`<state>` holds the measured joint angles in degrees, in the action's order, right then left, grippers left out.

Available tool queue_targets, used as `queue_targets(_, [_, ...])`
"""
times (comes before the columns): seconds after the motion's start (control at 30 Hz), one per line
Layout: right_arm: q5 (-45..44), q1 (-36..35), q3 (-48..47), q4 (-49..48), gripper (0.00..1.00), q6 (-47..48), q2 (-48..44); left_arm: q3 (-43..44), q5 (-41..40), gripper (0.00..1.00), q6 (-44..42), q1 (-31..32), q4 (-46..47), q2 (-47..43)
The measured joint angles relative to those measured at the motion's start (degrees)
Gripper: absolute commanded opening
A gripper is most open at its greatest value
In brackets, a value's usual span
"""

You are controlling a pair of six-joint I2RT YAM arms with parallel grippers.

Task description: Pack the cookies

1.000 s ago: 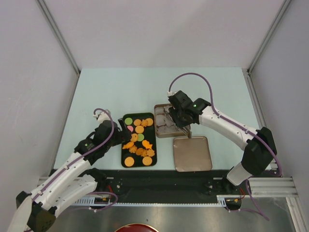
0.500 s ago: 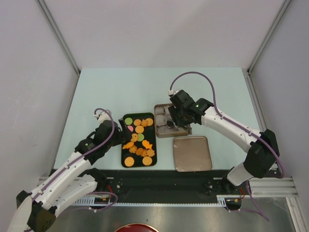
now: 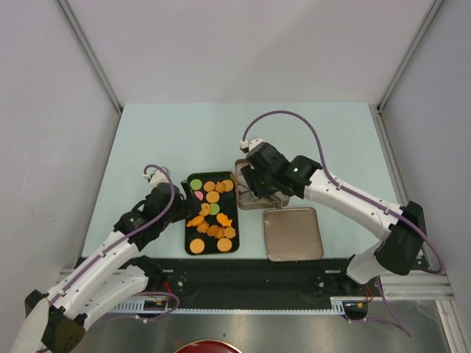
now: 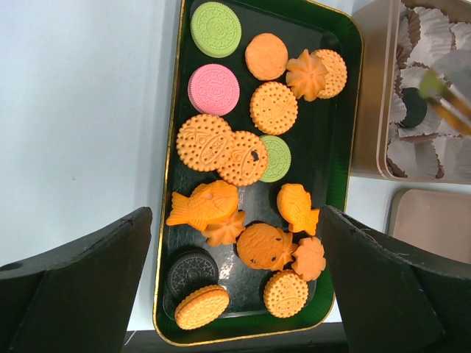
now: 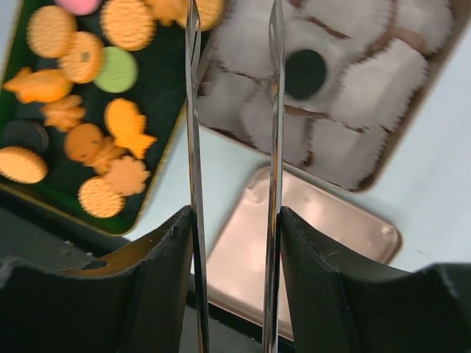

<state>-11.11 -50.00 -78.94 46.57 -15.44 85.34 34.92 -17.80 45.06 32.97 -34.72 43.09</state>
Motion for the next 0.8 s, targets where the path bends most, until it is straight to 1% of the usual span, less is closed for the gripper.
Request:
queue_targets(0.13, [0.22, -5.25, -4.24, -0.2, 0.52, 0.11, 4.09, 0.0, 0.0, 1.0, 0.0, 0.0, 0.0, -0.02])
queue_targets(0.23, [0.57, -7.39, -5.75, -0.2, 0.52, 0.46, 7.58, 0.0, 0.0, 1.0, 0.02, 0.0, -0.11, -0.66])
queue_targets(0.47, [1.05, -9.57, -11.41, 0.94, 0.53, 1.36, 15.63, 0.0, -0.33, 1.0, 0.02, 0.0, -0.63, -3.85])
queue_targets(0.8, [0.15, -10.69, -16.57, 1.99, 0.54, 2.23, 20.52, 0.0, -0.68, 1.0, 0.02, 0.0, -1.31, -4.24])
